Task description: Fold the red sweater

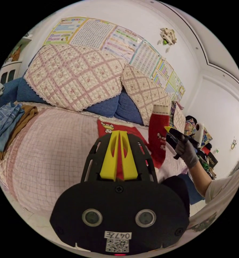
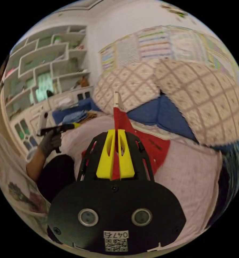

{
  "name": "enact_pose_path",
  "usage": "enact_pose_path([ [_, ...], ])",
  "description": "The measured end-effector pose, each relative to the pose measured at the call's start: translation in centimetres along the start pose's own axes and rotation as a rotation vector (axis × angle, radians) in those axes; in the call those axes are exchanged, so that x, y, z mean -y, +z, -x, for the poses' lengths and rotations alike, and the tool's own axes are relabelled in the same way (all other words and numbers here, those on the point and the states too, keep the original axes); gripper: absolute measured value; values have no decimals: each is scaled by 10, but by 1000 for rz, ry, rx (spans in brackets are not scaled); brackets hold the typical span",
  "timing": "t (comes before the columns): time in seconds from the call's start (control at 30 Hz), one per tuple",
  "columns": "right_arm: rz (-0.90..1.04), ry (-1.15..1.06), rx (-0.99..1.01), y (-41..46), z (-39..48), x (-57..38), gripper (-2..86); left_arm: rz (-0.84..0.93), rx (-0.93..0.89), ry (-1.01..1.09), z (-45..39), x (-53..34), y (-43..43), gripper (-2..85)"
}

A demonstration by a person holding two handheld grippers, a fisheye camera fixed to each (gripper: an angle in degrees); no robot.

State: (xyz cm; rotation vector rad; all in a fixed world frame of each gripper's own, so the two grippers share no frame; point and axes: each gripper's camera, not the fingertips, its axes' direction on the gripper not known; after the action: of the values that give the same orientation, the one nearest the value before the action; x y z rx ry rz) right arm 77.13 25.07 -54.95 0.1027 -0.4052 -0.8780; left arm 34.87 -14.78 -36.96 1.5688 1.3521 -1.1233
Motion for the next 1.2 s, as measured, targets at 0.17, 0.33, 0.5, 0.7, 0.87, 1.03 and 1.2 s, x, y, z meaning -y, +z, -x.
enact_pose_path([
  [0.17, 333, -398, -56, 106, 75, -10, 2, 91, 18, 49, -11, 8, 11, -10],
  [0.33, 432, -503, -32, 124, 94, -26, 48, 236, 37, 168, -36, 27, 39, -10],
  [0.5, 205, -282, 44, 68, 53, -20, 75, 363, 0, 373, -79, 46, 83, -6],
  [0.7, 288, 231, -107, 57, -54, -42, 30, 505, 62, 613, -122, 43, 133, 30],
  [0.87, 244, 114, -52, 88, -47, -32, 23, 482, 48, 734, -149, 50, 146, 8],
  [1.03, 431, 69, -127, 135, -62, -20, 21, 611, 102, 801, -159, 60, 194, -7],
  [1.2, 499, 100, -118, 150, -87, -28, 19, 712, 64, 686, -125, 70, 237, -7],
])
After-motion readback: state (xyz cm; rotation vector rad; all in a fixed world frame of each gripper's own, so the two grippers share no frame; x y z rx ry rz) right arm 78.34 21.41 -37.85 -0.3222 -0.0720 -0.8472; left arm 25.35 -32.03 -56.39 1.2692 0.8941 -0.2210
